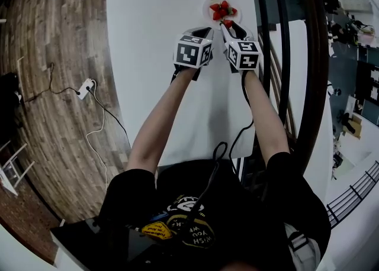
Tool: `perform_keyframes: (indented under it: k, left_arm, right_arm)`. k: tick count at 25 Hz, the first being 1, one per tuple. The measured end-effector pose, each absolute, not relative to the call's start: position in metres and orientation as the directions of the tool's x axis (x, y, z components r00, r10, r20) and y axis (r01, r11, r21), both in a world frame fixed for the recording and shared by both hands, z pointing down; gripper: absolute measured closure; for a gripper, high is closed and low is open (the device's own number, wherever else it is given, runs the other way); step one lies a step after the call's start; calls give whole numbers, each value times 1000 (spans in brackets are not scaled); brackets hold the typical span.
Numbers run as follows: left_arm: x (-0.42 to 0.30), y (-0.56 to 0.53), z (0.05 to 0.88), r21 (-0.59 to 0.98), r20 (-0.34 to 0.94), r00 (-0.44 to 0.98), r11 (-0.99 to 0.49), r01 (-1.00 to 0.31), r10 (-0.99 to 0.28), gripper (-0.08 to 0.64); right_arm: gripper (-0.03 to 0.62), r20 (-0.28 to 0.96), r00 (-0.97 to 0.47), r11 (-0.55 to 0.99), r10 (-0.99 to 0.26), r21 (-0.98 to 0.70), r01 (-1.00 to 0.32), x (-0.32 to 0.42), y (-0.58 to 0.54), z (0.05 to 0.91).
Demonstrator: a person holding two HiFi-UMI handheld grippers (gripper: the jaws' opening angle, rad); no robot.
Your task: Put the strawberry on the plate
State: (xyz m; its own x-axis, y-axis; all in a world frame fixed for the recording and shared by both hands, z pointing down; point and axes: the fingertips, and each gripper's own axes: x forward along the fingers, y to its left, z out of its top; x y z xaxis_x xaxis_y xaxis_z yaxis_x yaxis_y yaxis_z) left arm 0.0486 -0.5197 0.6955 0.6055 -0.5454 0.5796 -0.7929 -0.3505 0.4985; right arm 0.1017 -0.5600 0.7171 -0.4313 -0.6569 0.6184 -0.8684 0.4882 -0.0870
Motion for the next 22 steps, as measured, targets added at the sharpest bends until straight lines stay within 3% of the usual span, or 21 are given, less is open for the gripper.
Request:
perform_keyframes:
  k: [22]
  left_arm:
    - [51,-507,693,521,566,620,-347,-780,-543,557]
  right_arm:
    - [447,677,-351,473,-647,-5,-881,106,-579,757]
